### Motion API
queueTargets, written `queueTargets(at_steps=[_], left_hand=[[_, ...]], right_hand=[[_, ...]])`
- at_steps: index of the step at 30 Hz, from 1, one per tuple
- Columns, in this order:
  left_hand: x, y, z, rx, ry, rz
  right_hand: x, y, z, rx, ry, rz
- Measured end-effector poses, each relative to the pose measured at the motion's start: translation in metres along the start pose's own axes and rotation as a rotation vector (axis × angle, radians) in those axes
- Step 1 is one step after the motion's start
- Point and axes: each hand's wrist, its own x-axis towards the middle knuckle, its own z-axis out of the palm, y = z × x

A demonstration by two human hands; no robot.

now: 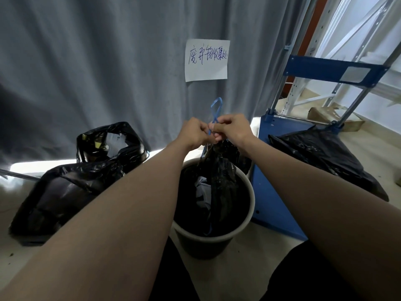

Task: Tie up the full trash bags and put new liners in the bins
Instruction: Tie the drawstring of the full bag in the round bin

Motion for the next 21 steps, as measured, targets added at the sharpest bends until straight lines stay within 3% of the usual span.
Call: queueTargets(at_steps=[3, 8, 21], left_hand=[[0.004, -0.002, -0.004, -0.009, 0.018, -0.019], [0.003, -0.004, -0.010, 0.014, 0.028, -0.036], [0.006, -0.006, -0.019, 0.203, 0.020, -0.016]], right_hand=[[0.002, 0.006, -0.004, -0.030, 0.007, 0.056], [-0.004, 0.019, -0.006, -0.330, -0.148, 0.176], [-0.008, 0.031, 0.010, -0.895, -0.249, 0.131]])
